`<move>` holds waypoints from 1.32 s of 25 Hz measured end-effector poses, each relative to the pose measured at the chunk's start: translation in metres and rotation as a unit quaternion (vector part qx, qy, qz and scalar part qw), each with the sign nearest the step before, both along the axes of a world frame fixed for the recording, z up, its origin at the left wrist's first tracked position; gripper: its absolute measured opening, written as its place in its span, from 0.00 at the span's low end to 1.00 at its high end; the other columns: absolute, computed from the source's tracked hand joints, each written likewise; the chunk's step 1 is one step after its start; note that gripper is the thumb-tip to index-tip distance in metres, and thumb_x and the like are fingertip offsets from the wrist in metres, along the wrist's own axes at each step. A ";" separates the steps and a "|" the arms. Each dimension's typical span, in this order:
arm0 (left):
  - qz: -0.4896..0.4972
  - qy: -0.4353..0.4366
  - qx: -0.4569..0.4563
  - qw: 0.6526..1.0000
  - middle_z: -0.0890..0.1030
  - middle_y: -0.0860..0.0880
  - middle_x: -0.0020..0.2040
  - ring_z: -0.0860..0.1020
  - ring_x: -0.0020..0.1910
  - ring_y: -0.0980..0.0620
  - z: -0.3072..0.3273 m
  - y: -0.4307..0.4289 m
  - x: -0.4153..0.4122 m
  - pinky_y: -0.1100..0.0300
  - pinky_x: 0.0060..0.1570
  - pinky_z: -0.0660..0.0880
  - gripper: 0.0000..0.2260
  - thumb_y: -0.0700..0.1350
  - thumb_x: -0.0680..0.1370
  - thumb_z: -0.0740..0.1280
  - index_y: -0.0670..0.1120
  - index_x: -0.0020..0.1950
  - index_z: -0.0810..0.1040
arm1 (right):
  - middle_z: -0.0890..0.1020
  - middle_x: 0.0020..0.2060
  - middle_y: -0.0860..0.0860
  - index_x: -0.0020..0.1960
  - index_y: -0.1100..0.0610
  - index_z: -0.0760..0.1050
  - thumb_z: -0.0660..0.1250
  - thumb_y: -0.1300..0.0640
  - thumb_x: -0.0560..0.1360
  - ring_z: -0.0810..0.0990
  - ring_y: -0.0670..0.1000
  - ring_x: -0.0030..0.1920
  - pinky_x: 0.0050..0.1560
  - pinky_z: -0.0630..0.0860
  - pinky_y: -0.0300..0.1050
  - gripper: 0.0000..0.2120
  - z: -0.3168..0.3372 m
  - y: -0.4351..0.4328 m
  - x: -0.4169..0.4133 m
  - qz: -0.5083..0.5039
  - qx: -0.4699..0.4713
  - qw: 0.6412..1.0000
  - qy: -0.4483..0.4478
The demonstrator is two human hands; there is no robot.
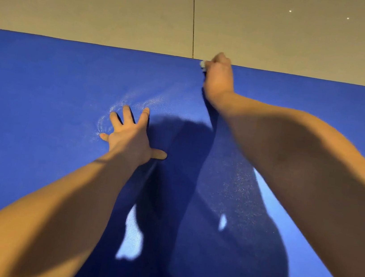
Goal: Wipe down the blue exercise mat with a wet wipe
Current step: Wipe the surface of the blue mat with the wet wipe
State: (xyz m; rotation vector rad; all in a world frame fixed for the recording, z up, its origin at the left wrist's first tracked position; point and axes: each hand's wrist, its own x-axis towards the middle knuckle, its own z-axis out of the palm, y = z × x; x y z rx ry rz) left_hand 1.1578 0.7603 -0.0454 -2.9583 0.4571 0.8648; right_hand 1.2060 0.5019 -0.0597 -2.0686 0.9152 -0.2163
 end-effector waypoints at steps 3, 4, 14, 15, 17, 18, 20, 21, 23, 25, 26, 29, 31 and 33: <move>0.000 0.001 0.003 1.000 0.45 0.48 0.79 0.44 0.78 0.37 -0.002 -0.001 0.001 0.25 0.65 0.63 0.60 0.72 0.58 0.77 0.62 0.80 0.45 | 0.77 0.56 0.59 0.36 0.50 0.59 0.60 0.63 0.73 0.76 0.58 0.52 0.50 0.72 0.51 0.14 -0.008 -0.070 -0.036 -0.108 -0.052 0.991 0.058; 0.002 0.003 0.001 1.000 0.44 0.48 0.79 0.44 0.78 0.37 -0.002 -0.001 0.002 0.25 0.65 0.62 0.60 0.72 0.58 0.78 0.62 0.80 0.45 | 0.78 0.56 0.59 0.37 0.50 0.60 0.58 0.63 0.72 0.76 0.58 0.50 0.49 0.72 0.50 0.11 -0.012 -0.086 -0.041 -0.160 -0.020 0.986 0.042; 0.005 0.002 0.009 1.000 0.44 0.48 0.79 0.44 0.78 0.37 -0.002 -0.004 0.001 0.25 0.65 0.62 0.61 0.72 0.57 0.78 0.62 0.80 0.45 | 0.67 0.40 0.52 0.41 0.55 0.62 0.53 0.71 0.72 0.63 0.53 0.37 0.35 0.63 0.47 0.11 -0.008 0.007 0.017 -0.115 0.013 0.993 -0.004; 0.007 0.001 0.008 1.000 0.44 0.48 0.80 0.43 0.78 0.37 -0.002 -0.003 0.002 0.25 0.65 0.62 0.61 0.72 0.57 0.78 0.62 0.80 0.45 | 0.67 0.43 0.52 0.44 0.57 0.64 0.56 0.71 0.74 0.65 0.53 0.39 0.36 0.65 0.45 0.10 -0.004 0.025 0.021 -0.066 0.004 0.998 0.011; 0.006 0.004 0.006 1.000 0.44 0.49 0.80 0.43 0.78 0.37 -0.001 -0.002 0.002 0.24 0.65 0.62 0.61 0.71 0.57 0.78 0.62 0.80 0.45 | 0.68 0.48 0.54 0.43 0.58 0.65 0.59 0.72 0.76 0.67 0.53 0.43 0.35 0.66 0.41 0.11 0.000 0.059 0.025 0.040 -0.023 0.999 0.024; 0.006 0.006 0.003 1.000 0.44 0.49 0.80 0.43 0.78 0.37 -0.001 -0.002 0.002 0.24 0.64 0.62 0.61 0.71 0.57 0.78 0.62 0.80 0.45 | 0.67 0.50 0.54 0.39 0.57 0.64 0.59 0.73 0.75 0.69 0.53 0.45 0.37 0.66 0.42 0.14 -0.002 0.073 0.027 0.102 -0.057 0.993 0.030; 0.009 0.008 0.000 1.000 0.43 0.49 0.80 0.43 0.79 0.38 0.000 -0.002 0.002 0.24 0.65 0.62 0.60 0.70 0.58 0.78 0.62 0.80 0.45 | 0.66 0.51 0.54 0.33 0.55 0.62 0.60 0.74 0.75 0.77 0.54 0.51 0.41 0.69 0.41 0.19 -0.010 0.089 0.030 0.197 -0.116 0.973 0.036; 0.009 0.007 0.001 1.000 0.43 0.49 0.80 0.42 0.79 0.38 0.000 -0.002 0.002 0.25 0.65 0.62 0.60 0.71 0.58 0.78 0.62 0.80 0.44 | 0.65 0.50 0.54 0.32 0.55 0.62 0.60 0.74 0.75 0.78 0.54 0.54 0.44 0.73 0.42 0.20 -0.011 0.086 0.029 0.223 -0.136 0.965 0.032; 0.007 0.007 0.002 1.000 0.43 0.49 0.80 0.43 0.79 0.38 0.002 -0.001 0.001 0.25 0.65 0.62 0.60 0.71 0.58 0.78 0.62 0.80 0.44 | 0.63 0.49 0.54 0.38 0.58 0.73 0.60 0.69 0.78 0.74 0.54 0.52 0.54 0.75 0.47 0.12 -0.011 0.066 0.029 0.233 -0.182 0.955 0.033; 0.006 0.007 -0.001 1.000 0.43 0.49 0.80 0.43 0.78 0.37 0.001 -0.001 0.001 0.25 0.66 0.61 0.61 0.72 0.58 0.78 0.62 0.80 0.45 | 0.63 0.49 0.54 0.55 0.61 0.79 0.59 0.65 0.79 0.73 0.56 0.55 0.59 0.72 0.50 0.11 -0.012 0.034 0.023 0.192 -0.212 0.957 0.055; 0.007 0.007 0.001 1.000 0.43 0.49 0.80 0.43 0.78 0.37 0.001 -0.001 0.001 0.25 0.65 0.62 0.61 0.72 0.57 0.78 0.62 0.80 0.45 | 0.63 0.50 0.54 0.59 0.61 0.78 0.59 0.64 0.79 0.73 0.58 0.59 0.61 0.71 0.51 0.13 -0.013 0.021 0.020 0.166 -0.225 0.957 0.071; 0.009 0.009 0.004 1.000 0.43 0.49 0.80 0.43 0.79 0.37 -0.002 -0.001 0.002 0.24 0.66 0.61 0.62 0.72 0.57 0.78 0.62 0.80 0.45 | 0.62 0.50 0.54 0.61 0.60 0.77 0.59 0.64 0.79 0.73 0.59 0.62 0.61 0.71 0.50 0.14 -0.016 0.014 0.017 0.098 -0.231 0.966 0.068; 0.004 0.002 -0.001 1.000 0.44 0.49 0.79 0.43 0.79 0.37 -0.002 0.000 0.001 0.24 0.65 0.60 0.61 0.72 0.57 0.78 0.62 0.80 0.45 | 0.64 0.50 0.54 0.62 0.60 0.76 0.59 0.64 0.78 0.73 0.58 0.60 0.60 0.71 0.49 0.14 -0.016 0.027 0.021 0.086 -0.205 0.974 0.050; -0.002 -0.003 0.004 1.000 0.45 0.48 0.79 0.43 0.78 0.37 -0.003 0.000 0.002 0.24 0.65 0.61 0.61 0.72 0.57 0.77 0.62 0.80 0.45 | 0.69 0.52 0.55 0.62 0.59 0.77 0.60 0.63 0.78 0.73 0.56 0.57 0.60 0.71 0.48 0.15 -0.017 0.036 0.023 0.087 -0.185 0.978 0.036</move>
